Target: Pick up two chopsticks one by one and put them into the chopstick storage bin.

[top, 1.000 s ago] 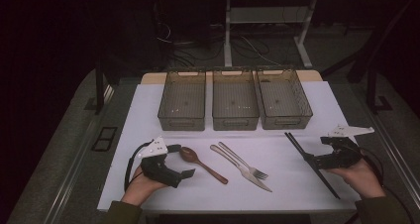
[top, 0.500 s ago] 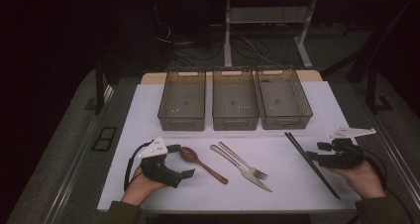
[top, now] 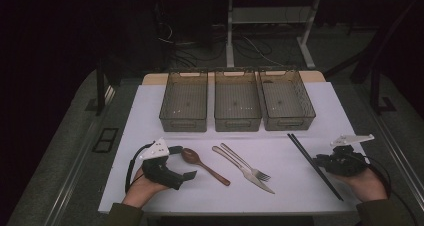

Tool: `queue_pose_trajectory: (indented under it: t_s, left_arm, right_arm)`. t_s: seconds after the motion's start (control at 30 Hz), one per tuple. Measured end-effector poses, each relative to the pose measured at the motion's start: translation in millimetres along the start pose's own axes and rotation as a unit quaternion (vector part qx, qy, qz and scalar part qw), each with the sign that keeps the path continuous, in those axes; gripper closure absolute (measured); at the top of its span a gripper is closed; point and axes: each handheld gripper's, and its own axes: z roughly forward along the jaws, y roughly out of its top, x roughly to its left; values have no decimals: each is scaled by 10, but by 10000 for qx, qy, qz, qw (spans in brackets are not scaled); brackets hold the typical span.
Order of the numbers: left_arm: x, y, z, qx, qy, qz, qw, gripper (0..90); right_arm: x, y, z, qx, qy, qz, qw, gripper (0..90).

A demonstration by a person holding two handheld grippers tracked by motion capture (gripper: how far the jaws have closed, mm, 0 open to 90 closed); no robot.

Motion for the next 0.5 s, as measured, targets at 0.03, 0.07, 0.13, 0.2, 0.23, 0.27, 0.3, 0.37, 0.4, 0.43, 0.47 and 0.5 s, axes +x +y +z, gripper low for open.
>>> queue_pose_trajectory:
  t_s: [0.03, 0.07, 0.13, 0.2, 0.23, 0.27, 0.3, 0.37, 0.4, 0.43, 0.47, 0.5]
  left_arm:
    - [0, 0, 0, -3, -1, 0, 10000, 0]
    - [-1, 0, 1, 0, -4, 3, 10000, 0]
    - [-4, 0, 2, 5, -3, -8, 10000, 0]
    - [-5, 0, 3, 7, -10, -1, 10000, 0]
    - [-7, -1, 4, 7, -8, -2, 10000, 0]
    - [-7, -1, 4, 7, -8, -2, 10000, 0]
    - [-6, -1, 4, 8, -11, -3, 10000, 0]
    - [-6, -2, 4, 11, -10, -3, 10000, 0]
    - [-6, -2, 4, 12, -13, -2, 10000, 0]
    - [-5, -2, 3, 13, -12, 0, 10000, 0]
    - [-4, -2, 3, 12, -9, 1, 10000, 0]
    - [-5, -2, 3, 13, -9, -1, 10000, 0]
  right_arm:
    - [7, -9, 5, 35, -32, 1, 10000, 761]
    - [7, -16, 8, 64, -43, -25, 10000, 772]
    - [14, -38, 15, 137, -87, -24, 9999, 794]
    - [10, -45, 16, 153, -99, -39, 9998, 800]
    - [6, -57, 19, 169, -98, -13, 9998, 811]
    - [6, -57, 19, 169, -98, -13, 9998, 811]
    - [3, -64, 22, 208, -106, -25, 9997, 817]
    - [7, -70, 33, 266, -131, -45, 9996, 824]
    - [7, -73, 37, 277, -107, -60, 9995, 827]
    - [7, -73, 37, 277, -107, -60, 9995, 827]
    - [9, -73, 40, 276, -83, -60, 9996, 828]
    - [11, -74, 44, 288, -87, -77, 9995, 828]
